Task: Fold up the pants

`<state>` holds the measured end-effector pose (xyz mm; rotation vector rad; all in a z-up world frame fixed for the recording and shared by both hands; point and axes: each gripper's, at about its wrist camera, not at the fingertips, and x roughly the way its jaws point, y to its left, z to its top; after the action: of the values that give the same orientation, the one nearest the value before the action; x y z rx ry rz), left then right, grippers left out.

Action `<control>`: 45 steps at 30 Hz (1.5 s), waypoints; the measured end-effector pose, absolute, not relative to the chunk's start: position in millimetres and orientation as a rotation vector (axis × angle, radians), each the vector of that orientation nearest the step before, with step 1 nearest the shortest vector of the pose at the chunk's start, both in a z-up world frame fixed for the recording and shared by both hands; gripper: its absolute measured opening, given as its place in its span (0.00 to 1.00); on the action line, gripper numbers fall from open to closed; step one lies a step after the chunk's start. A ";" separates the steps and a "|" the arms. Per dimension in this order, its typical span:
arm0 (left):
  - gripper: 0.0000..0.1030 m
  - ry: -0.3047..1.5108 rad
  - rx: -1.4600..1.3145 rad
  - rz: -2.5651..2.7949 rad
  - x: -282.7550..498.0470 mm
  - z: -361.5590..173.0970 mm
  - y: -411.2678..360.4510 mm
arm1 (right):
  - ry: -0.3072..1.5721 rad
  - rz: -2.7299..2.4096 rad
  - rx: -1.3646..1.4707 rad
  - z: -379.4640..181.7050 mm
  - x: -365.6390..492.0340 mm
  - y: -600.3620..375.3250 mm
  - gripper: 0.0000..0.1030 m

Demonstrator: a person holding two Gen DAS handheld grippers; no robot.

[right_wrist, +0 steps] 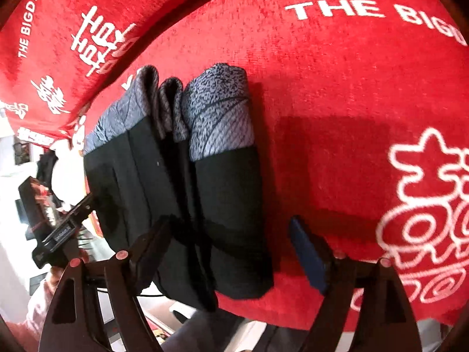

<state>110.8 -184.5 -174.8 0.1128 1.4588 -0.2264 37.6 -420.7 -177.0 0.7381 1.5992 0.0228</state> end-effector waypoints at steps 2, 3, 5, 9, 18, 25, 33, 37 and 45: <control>1.00 1.464 0.088 -0.226 104.1 -160.6 -186.6 | 1.620 -0.004 0.705 -171.5 32.8 -422.5 0.83; 1.00 1.463 0.076 -0.229 101.1 -154.6 -187.7 | 1.634 -0.016 0.694 -169.1 32.0 -421.9 0.83; 1.00 1.455 0.058 -0.219 93.8 -140.9 -190.4 | 1.654 -0.031 0.685 -164.1 28.0 -423.3 0.83; 1.00 1.450 0.028 -0.192 76.4 -114.3 -198.5 | 1.689 -0.046 0.592 -147.7 21.5 -424.8 0.84; 1.00 1.457 0.169 -0.126 47.0 -84.4 -219.2 | 1.678 -0.055 0.420 -100.5 9.8 -402.2 0.84; 1.00 1.435 0.284 -0.192 29.2 -67.0 -210.4 | 1.637 -0.123 0.446 -75.3 -0.7 -371.1 0.84; 1.00 1.434 0.306 -0.203 10.0 -47.0 -184.9 | 1.577 -0.201 0.440 -35.8 -16.4 -339.6 0.84; 1.00 1.431 0.304 -0.201 4.4 -40.2 -177.8 | 1.559 -0.215 0.410 -21.1 -19.2 -325.0 0.84; 1.00 1.411 0.294 -0.200 2.8 -26.2 -169.2 | 1.533 -0.224 0.375 -2.2 -22.1 -305.9 0.84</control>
<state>2.8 -169.2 -26.2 0.2944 1.4109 -0.2001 -22.1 -305.9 -2.2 0.3750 1.5327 -0.2239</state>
